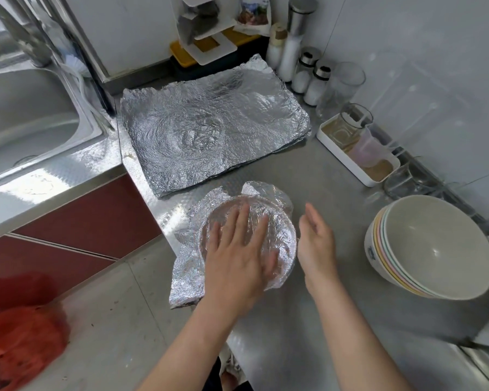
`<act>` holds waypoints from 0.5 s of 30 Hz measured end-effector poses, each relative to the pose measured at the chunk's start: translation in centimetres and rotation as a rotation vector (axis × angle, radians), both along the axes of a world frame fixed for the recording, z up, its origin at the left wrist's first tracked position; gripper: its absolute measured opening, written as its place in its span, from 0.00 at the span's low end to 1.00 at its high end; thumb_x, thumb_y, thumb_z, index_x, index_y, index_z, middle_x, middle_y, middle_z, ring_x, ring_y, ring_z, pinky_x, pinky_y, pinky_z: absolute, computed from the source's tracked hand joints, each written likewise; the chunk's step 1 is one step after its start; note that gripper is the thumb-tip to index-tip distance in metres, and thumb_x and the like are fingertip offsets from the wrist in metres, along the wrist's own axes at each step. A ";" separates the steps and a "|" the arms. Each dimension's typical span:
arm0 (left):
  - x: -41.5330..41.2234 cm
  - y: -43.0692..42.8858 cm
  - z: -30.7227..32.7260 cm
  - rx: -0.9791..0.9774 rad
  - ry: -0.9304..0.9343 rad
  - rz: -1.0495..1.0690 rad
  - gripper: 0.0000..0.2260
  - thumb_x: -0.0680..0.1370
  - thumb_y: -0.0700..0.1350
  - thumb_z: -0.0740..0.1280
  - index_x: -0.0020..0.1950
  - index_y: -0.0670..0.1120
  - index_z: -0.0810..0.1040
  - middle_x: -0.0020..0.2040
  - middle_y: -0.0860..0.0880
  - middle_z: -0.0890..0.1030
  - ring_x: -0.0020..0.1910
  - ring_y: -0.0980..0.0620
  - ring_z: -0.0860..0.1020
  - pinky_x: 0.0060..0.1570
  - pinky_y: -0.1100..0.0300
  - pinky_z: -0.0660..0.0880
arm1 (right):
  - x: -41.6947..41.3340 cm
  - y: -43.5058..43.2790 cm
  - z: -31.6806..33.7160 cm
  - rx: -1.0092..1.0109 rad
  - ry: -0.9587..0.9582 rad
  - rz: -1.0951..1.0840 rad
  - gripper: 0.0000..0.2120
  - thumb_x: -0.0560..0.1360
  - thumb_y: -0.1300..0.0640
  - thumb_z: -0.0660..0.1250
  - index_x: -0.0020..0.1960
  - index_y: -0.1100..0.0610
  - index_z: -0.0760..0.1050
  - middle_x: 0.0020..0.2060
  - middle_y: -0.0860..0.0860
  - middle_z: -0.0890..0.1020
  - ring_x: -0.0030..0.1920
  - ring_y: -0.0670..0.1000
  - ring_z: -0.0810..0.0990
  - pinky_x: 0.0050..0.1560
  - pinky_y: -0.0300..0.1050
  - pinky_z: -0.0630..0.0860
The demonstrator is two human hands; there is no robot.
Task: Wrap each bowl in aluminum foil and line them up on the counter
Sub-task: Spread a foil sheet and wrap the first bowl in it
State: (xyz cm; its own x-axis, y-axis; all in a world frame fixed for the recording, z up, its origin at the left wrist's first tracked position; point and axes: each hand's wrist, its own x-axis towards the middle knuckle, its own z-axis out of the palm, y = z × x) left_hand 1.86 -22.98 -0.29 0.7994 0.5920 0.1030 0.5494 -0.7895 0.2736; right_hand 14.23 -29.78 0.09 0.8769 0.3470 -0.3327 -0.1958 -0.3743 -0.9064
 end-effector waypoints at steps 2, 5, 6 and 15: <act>0.0 -1.2 -0.4 -0.005 0.034 -0.037 0.27 0.78 0.61 0.55 0.73 0.50 0.70 0.74 0.43 0.68 0.74 0.43 0.66 0.69 0.39 0.64 | -1.3 0.2 -0.7 0.003 0.062 0.053 0.21 0.83 0.57 0.55 0.75 0.55 0.62 0.72 0.48 0.68 0.70 0.43 0.65 0.72 0.42 0.61; -0.3 -2.0 -1.0 -0.008 0.056 -0.105 0.28 0.79 0.61 0.53 0.75 0.49 0.67 0.75 0.44 0.67 0.74 0.44 0.65 0.69 0.39 0.65 | -2.5 1.0 -1.3 0.022 0.079 0.091 0.21 0.83 0.54 0.54 0.75 0.53 0.62 0.70 0.46 0.69 0.70 0.44 0.67 0.73 0.48 0.62; -0.3 -2.0 -1.2 -0.012 0.057 -0.107 0.28 0.80 0.61 0.52 0.76 0.49 0.66 0.75 0.44 0.67 0.75 0.44 0.64 0.69 0.39 0.64 | -2.5 1.1 -1.5 0.002 0.062 0.105 0.21 0.83 0.54 0.54 0.75 0.53 0.61 0.70 0.47 0.69 0.70 0.45 0.67 0.73 0.48 0.62; -1.1 -2.1 -0.8 0.074 -0.245 -0.256 0.12 0.76 0.50 0.65 0.54 0.46 0.82 0.56 0.47 0.81 0.55 0.45 0.78 0.56 0.50 0.74 | -2.6 0.6 -1.6 -0.044 0.054 0.073 0.21 0.77 0.48 0.57 0.69 0.49 0.70 0.63 0.45 0.77 0.63 0.44 0.74 0.68 0.53 0.69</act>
State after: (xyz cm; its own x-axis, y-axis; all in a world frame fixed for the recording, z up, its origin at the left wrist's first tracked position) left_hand 0.78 -25.09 -1.08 0.8672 0.3595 0.3446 0.2566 -0.9156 0.3095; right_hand 11.62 -29.20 -1.52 0.8302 0.3929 -0.3956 -0.2152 -0.4288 -0.8774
